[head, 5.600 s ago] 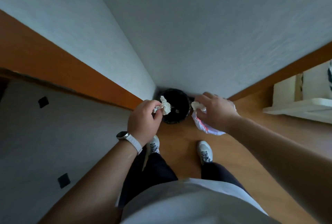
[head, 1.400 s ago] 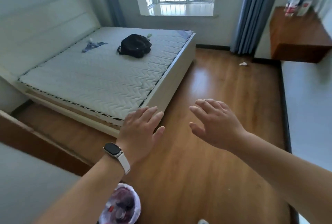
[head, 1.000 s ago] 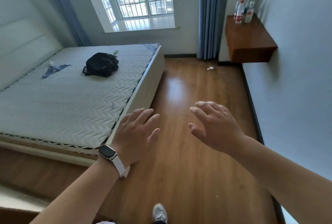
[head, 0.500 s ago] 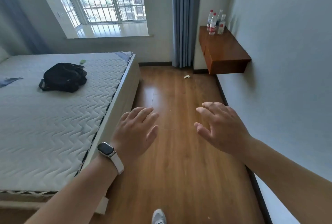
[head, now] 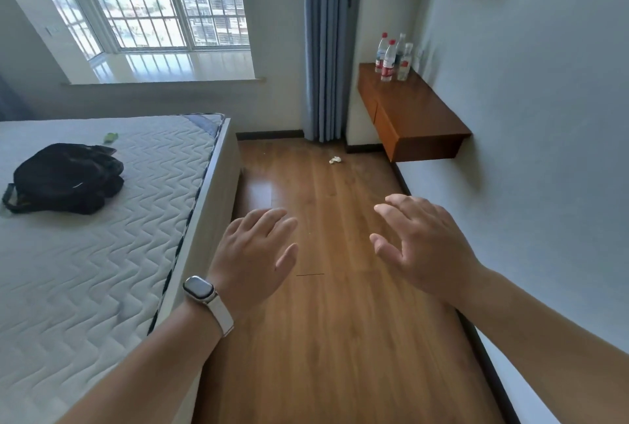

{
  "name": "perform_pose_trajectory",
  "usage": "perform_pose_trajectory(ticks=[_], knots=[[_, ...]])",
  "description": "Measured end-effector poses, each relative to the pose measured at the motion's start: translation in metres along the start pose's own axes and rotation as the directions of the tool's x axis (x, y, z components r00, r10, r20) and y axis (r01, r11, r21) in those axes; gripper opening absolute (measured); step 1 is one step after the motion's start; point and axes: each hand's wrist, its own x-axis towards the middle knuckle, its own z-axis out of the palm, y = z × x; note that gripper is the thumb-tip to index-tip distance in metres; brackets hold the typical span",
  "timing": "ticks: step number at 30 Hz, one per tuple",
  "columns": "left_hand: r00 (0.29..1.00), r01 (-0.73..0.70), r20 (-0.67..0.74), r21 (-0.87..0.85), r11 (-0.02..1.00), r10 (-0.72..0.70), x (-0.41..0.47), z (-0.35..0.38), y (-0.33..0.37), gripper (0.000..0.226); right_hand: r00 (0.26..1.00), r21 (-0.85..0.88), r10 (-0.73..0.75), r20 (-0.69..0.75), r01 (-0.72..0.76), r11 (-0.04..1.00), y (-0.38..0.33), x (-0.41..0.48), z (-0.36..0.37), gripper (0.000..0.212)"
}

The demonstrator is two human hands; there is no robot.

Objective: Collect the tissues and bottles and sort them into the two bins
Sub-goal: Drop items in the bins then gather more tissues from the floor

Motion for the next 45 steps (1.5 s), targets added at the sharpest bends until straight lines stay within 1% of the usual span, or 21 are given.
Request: perform_pose_trajectory(ticks=[5, 9, 14, 17, 23, 28, 36, 39, 43, 45], knots=[[0.999, 0.009, 0.043, -0.012, 1.000, -0.008, 0.051, 0.035, -0.024, 0.039, 1.000, 0.007, 0.031, -0.001, -0.031, 0.999, 0.035, 0.049, 0.022, 0.046], [0.997, -0.001, 0.072, 0.004, 1.000, 0.001, 0.100, 0.067, -0.035, 0.039, 0.999, 0.035, 0.046, 0.005, -0.046, 0.998, 0.072, 0.092, 0.056, 0.046], [0.990, 0.041, 0.132, 0.039, 0.998, -0.046, 0.181, 0.109, -0.051, 0.039, 0.999, 0.078, 0.037, 0.027, -0.039, 0.996, 0.131, 0.163, 0.100, 0.047], [0.990, 0.038, 0.132, 0.045, 0.998, -0.044, 0.235, 0.127, -0.055, 0.039, 0.997, 0.082, 0.024, 0.070, -0.030, 0.996, 0.168, 0.208, 0.114, 0.049], [0.990, 0.039, 0.129, 0.089, 0.995, -0.051, 0.340, 0.162, -0.060, 0.039, 0.994, 0.065, -0.029, 0.101, 0.023, 0.998, 0.242, 0.295, 0.130, 0.051], [0.990, 0.054, 0.129, 0.091, 0.994, -0.065, 0.386, 0.187, -0.076, 0.039, 0.991, 0.093, -0.012, 0.132, 0.000, 0.996, 0.268, 0.338, 0.152, 0.052], [0.988, 0.071, 0.132, 0.047, 0.996, -0.076, 0.454, 0.246, -0.138, 0.040, 0.978, 0.086, 0.010, 0.210, -0.029, 0.996, 0.297, 0.423, 0.200, 0.053], [0.987, 0.052, 0.149, 0.036, 0.998, -0.057, 0.490, 0.274, -0.175, 0.040, 0.974, 0.046, 0.049, 0.222, -0.061, 0.997, 0.307, 0.465, 0.221, 0.055], [0.992, 0.033, 0.122, -0.009, 0.999, -0.032, 0.548, 0.303, -0.233, 0.037, 0.969, 0.014, 0.103, 0.223, -0.109, 0.994, 0.311, 0.537, 0.245, 0.055], [0.993, 0.023, 0.112, -0.034, 0.999, -0.019, 0.578, 0.315, -0.265, 0.036, 0.970, -0.008, 0.104, 0.219, -0.104, 0.995, 0.310, 0.577, 0.255, 0.055]])
